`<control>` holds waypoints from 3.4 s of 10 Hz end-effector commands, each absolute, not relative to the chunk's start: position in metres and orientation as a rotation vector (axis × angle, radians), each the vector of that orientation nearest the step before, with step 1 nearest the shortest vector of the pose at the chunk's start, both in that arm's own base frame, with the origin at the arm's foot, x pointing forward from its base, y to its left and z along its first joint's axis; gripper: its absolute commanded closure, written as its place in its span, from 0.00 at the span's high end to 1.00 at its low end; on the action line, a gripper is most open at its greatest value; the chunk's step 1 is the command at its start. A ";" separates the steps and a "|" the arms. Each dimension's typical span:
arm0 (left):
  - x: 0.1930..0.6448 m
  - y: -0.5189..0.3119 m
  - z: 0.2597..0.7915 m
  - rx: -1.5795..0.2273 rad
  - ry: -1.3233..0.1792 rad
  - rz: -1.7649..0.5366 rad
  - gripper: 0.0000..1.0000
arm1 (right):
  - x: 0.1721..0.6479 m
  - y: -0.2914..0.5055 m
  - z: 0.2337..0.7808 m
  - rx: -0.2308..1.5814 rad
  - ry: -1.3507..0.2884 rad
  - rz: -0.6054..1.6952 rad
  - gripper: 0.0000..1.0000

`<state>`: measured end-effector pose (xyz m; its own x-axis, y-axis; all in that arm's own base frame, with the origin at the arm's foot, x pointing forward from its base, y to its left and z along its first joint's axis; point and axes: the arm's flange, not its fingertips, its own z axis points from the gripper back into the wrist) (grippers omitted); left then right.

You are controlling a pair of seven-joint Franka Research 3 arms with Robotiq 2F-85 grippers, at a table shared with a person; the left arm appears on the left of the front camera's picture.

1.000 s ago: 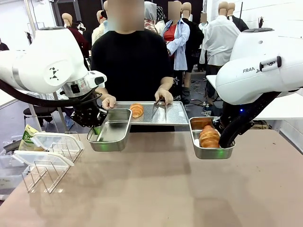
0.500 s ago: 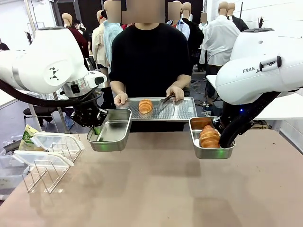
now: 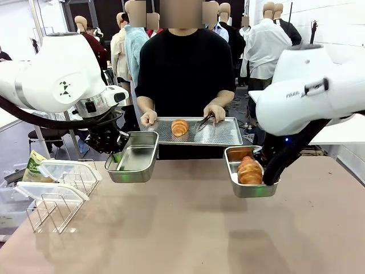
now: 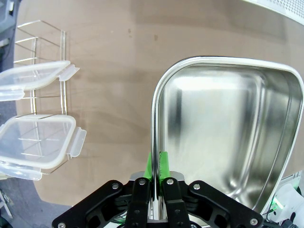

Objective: Place the bread in airtight containers.
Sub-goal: Once an object is inside an Airtight Container , place the container in the center of the table.

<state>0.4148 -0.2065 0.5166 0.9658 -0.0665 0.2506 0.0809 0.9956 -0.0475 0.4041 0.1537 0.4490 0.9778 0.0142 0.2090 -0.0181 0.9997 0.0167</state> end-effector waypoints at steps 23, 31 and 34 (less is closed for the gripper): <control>0.416 -0.205 0.521 -0.062 -0.257 -0.072 0.00 | 0.460 0.147 0.343 0.073 -0.186 0.014 1.00; 0.416 -0.205 0.521 -0.062 -0.257 -0.072 0.00 | 0.461 0.148 0.342 0.056 -0.180 0.017 1.00; 0.416 -0.205 0.521 -0.062 -0.257 -0.072 0.00 | 0.461 0.148 0.342 0.056 -0.180 0.017 1.00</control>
